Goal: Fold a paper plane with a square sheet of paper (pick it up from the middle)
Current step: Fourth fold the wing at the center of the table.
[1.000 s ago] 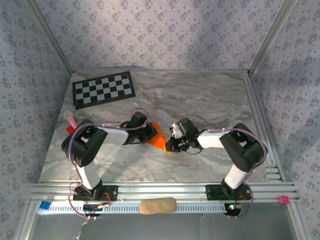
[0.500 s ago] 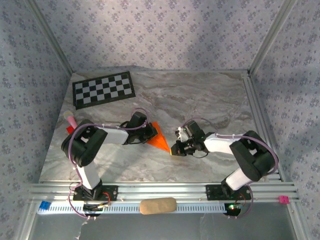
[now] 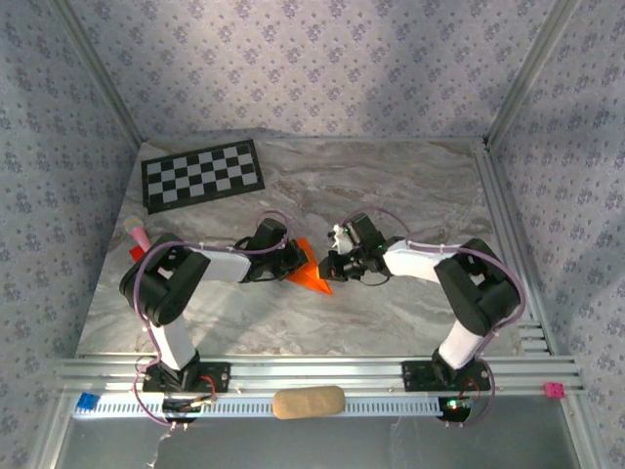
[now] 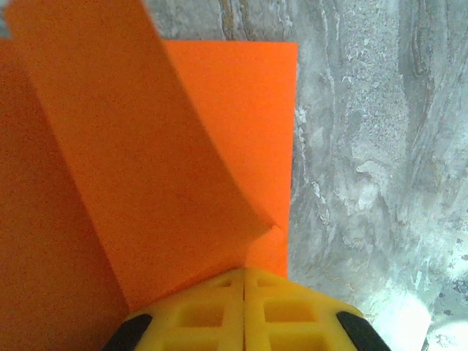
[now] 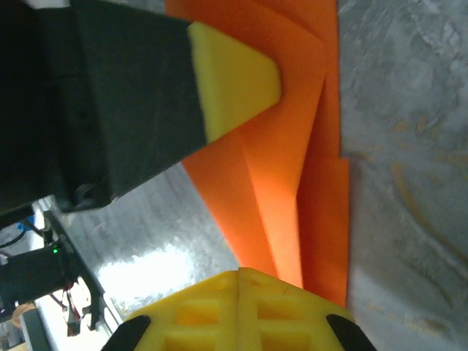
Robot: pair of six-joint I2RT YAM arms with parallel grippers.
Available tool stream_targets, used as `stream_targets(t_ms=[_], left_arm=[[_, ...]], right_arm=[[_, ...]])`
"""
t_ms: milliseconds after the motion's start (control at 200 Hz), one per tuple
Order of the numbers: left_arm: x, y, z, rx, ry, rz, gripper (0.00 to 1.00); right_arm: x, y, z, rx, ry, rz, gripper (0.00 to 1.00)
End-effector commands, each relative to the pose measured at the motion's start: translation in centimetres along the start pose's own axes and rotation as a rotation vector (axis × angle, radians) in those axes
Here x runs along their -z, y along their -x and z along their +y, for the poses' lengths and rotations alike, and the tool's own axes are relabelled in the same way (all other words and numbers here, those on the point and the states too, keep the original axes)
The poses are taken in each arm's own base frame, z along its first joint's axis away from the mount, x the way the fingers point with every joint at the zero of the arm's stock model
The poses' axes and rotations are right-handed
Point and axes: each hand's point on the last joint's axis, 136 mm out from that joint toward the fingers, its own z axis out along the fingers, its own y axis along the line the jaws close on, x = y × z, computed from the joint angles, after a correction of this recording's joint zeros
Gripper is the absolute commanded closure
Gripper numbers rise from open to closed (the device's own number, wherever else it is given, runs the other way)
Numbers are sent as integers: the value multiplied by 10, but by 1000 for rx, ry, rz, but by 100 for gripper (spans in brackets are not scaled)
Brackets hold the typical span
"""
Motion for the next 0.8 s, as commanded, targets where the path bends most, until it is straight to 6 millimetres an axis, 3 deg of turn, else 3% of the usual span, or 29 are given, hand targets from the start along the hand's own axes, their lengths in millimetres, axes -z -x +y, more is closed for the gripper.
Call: stream_targets(t_ms=[0,210,440,635,795], left_arm=[[-2,-2,24,15,78,-11,91],[-1,-2,24,16,77,-9,91],[1,0,19,4,65,-15,91],[7,5,0,-50,29,-22,89],[17,7,-23,-105,-24,-30,84]], right_arm=[[-8,8,-4,-45,-32,-7,95],[-18,1,-12,-60,-42,19,95],[-19,-20,-46,-129,-132,50,96],[-19,-35,-59,-160,-163,77,97],[-19,-36,-64,-172,-185,79,98]])
